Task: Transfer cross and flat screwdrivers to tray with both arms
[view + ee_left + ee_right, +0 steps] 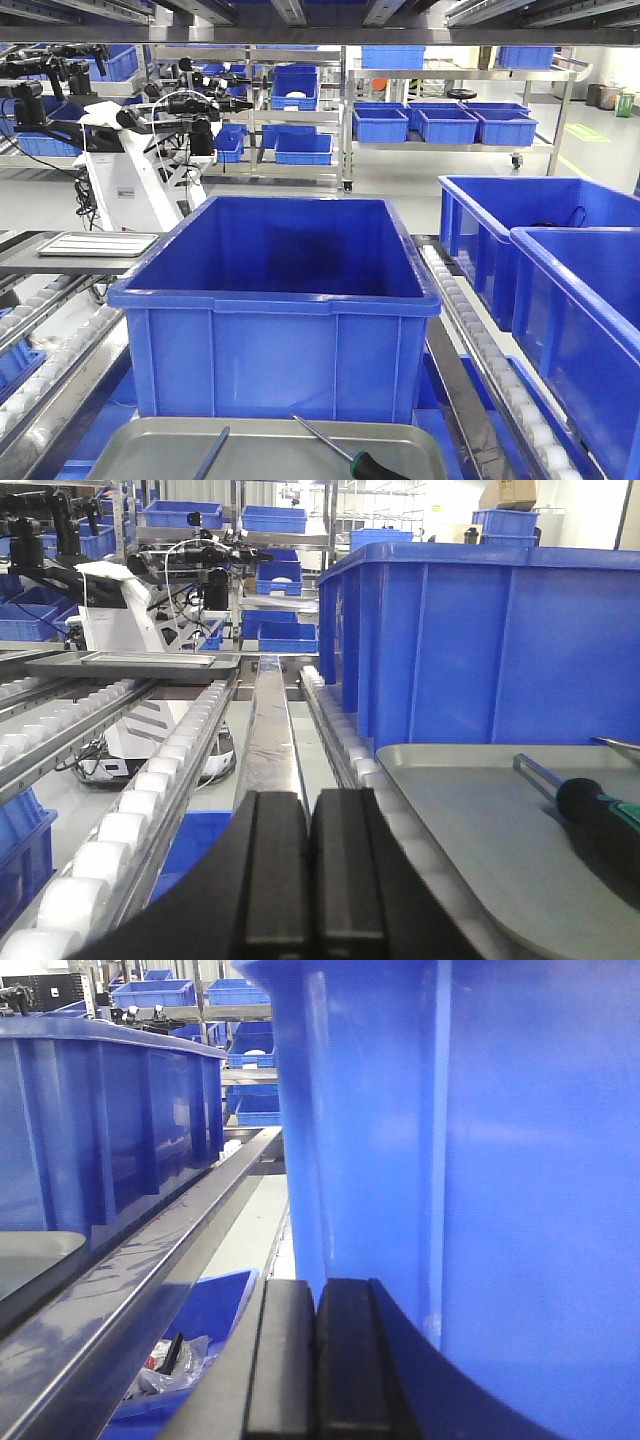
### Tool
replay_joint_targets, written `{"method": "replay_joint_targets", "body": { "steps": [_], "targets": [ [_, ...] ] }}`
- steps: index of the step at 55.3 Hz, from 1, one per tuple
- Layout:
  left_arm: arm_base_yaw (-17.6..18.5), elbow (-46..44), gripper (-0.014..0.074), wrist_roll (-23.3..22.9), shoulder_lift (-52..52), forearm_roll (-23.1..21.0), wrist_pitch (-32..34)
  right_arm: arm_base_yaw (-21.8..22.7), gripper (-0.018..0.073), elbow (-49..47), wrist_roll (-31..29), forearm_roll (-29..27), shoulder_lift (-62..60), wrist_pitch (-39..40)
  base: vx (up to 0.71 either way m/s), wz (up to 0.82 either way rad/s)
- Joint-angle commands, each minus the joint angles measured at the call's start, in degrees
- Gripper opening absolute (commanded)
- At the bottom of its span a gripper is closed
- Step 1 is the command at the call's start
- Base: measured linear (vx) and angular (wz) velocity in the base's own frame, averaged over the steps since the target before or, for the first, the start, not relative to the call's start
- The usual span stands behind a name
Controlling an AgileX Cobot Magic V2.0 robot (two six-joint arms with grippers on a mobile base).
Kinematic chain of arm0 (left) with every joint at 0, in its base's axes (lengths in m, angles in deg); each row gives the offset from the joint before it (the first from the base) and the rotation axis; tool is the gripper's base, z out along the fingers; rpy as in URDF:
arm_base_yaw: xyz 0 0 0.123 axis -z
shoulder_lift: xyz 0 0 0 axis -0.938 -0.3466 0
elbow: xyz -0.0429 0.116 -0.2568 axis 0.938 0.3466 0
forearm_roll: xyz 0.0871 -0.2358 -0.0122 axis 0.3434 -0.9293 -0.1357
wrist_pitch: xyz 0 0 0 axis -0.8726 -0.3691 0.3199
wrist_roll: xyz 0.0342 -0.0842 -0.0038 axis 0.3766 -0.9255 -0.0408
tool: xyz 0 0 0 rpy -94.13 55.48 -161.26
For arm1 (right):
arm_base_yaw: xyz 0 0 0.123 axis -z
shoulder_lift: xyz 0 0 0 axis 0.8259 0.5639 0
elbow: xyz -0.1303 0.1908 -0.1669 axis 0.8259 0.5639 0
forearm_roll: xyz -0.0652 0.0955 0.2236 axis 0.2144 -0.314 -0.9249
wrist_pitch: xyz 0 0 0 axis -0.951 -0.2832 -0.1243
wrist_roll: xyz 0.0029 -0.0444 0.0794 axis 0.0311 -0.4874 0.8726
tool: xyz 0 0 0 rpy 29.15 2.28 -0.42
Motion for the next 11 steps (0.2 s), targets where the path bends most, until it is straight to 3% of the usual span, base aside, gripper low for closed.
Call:
{"method": "replay_joint_targets", "body": {
  "steps": [1, 11],
  "targets": [
    [0.27, -1.34, -0.0006, -0.42, 0.18, -0.04, 4.34, 0.34, -0.0008, 0.40, -0.11, 0.68, -0.16, 4.66, 0.00, 0.00],
    [0.27, -1.34, -0.0006, -0.42, 0.18, -0.04, 4.34, 0.34, -0.0008, 0.40, -0.11, 0.68, -0.16, 4.66, 0.00, 0.00]
  ]
}}
